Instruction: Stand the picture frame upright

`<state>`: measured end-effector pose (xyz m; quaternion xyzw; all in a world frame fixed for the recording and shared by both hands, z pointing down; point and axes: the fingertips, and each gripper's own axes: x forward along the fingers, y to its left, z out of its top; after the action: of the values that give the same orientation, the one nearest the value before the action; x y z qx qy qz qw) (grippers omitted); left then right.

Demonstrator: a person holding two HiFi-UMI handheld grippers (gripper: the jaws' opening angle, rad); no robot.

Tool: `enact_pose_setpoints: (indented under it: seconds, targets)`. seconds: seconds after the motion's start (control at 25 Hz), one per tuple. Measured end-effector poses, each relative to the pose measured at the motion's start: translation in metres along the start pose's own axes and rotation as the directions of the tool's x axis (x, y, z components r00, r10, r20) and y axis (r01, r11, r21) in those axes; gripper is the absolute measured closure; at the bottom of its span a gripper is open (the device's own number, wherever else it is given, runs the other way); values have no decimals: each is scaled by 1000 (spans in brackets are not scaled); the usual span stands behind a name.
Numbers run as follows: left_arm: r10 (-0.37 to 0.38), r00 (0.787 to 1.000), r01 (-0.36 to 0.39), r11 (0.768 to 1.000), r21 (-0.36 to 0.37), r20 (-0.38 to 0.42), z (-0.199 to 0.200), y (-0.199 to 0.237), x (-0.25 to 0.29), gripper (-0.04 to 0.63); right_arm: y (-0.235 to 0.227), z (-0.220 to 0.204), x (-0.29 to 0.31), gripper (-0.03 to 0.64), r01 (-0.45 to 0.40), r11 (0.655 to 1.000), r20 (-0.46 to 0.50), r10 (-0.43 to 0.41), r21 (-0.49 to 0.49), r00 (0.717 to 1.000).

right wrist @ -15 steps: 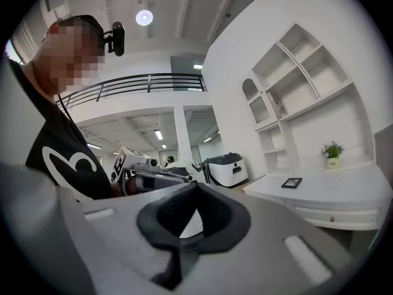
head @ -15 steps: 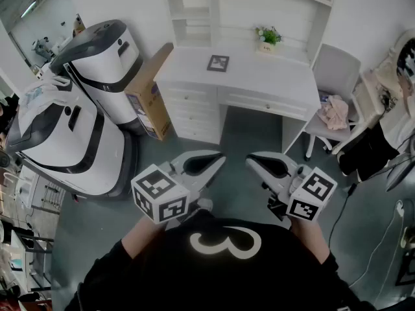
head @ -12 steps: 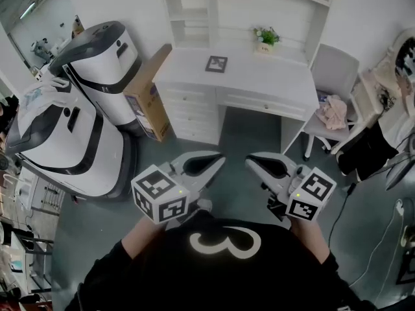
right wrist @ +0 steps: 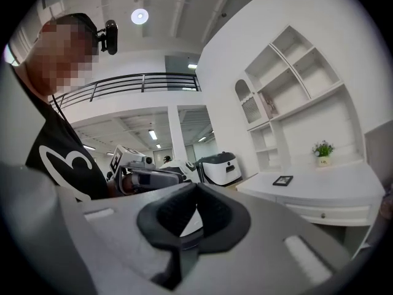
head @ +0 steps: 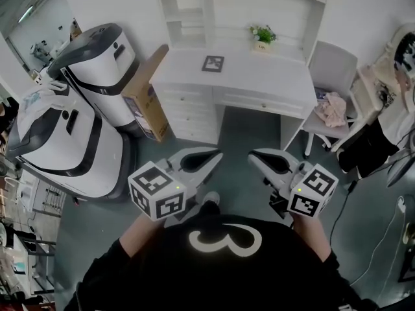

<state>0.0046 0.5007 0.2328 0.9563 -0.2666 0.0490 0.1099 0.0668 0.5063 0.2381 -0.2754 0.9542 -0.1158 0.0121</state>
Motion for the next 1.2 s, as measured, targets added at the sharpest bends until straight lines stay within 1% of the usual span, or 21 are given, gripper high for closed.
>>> enact_pose_setpoints:
  seconds: [0.2,0.32,0.4,0.48,0.6,0.8,0.96,1.12,1.2]
  targets:
    - [37,999,-37,999,1,6,-1,22,13,586,-13,-6,5,614,-18,999,6,17,35,1000]
    - [17,1000,-17,1000,-11,-5,-6,30,30,586,-23,-7,7,614,-27,999,13,27,34,1000]
    - [2,1000,-3,1000,-7,-21,-8,38,42,586,-35,-5,11,614,-24,999,22,23,43,999]
    - [-16,999,16,1000,2,-34,-8,47,54,586,-49,-4,17,614,-25,997,32,23,76,999]
    - [-39,998,39,999,-7,-44,-7,70,74,586,-78,-7,28,614,-26,989,41,20,145,999]
    - [-51,996,47,997,-58,-69,-8,134,117,586,-148,-18,55,614,38,978,6,-40,205,999]
    - [-45,995,32,991,-128,-95,-5,202,154,586,-214,-19,91,614,74,965,-30,-69,252,997]
    - [-39,991,15,984,-180,-131,-4,276,187,586,-283,-23,143,614,111,956,-87,-90,271,992]
    - [-38,989,7,976,-218,-140,-6,314,199,586,-316,-28,170,614,118,949,-113,-89,292,990]
